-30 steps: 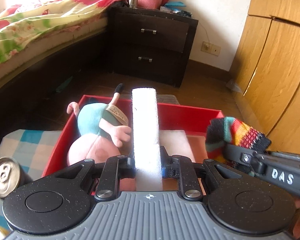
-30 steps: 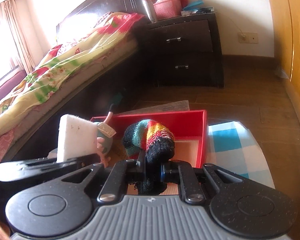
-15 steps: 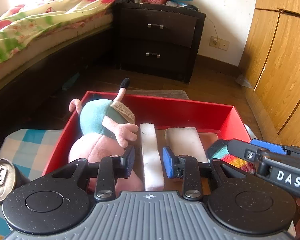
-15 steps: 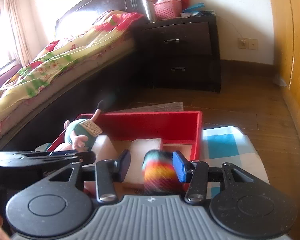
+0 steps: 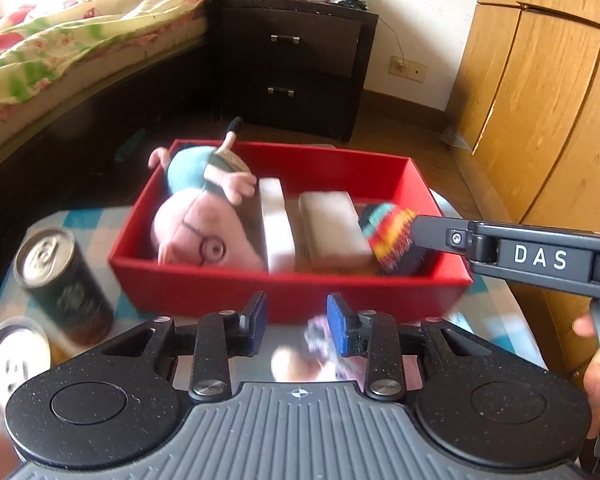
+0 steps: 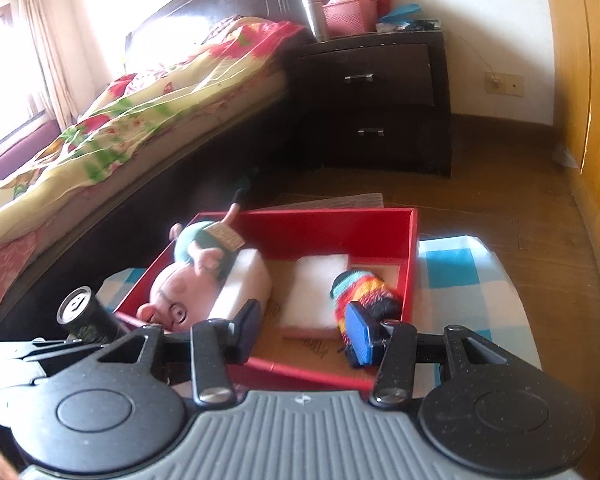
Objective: Organize soft objects
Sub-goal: 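Reach the left tool toward the white bunny while the right tool approaches the purple towel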
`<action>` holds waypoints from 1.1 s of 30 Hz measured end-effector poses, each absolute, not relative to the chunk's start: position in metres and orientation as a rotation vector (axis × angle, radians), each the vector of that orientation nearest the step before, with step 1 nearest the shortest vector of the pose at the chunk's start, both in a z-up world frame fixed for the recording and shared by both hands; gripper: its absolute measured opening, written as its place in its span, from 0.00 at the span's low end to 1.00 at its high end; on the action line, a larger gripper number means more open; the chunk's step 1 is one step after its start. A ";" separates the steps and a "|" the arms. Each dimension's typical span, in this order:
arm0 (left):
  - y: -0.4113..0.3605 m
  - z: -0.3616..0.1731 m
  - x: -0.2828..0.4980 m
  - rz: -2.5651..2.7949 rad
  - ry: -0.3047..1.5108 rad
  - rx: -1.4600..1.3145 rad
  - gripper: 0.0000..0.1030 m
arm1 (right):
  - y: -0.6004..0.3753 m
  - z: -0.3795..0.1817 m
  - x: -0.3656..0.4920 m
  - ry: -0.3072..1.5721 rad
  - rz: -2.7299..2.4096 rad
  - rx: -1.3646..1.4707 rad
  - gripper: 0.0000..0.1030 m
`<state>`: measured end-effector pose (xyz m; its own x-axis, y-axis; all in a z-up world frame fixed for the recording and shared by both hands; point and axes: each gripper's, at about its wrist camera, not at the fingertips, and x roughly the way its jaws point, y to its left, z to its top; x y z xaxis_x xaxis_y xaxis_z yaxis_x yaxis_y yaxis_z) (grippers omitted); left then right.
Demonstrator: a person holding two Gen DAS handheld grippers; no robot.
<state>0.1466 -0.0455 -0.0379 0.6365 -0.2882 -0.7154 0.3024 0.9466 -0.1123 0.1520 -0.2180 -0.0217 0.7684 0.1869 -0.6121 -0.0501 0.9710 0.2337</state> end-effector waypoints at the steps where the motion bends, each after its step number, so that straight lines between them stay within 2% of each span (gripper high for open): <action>1: -0.045 -0.037 0.141 -0.337 0.815 0.020 0.33 | -0.217 -0.020 0.146 0.687 0.129 0.210 0.24; 12: -0.028 -0.034 0.108 -0.344 0.808 0.027 0.33 | -0.222 -0.025 0.095 0.729 0.117 0.234 0.25; 24: -0.028 -0.037 0.103 -0.349 0.817 0.021 0.33 | -0.225 -0.028 0.092 0.738 0.112 0.242 0.25; 33: -0.029 -0.037 0.106 -0.355 0.820 0.013 0.37 | -0.224 -0.038 0.095 0.771 0.118 0.199 0.26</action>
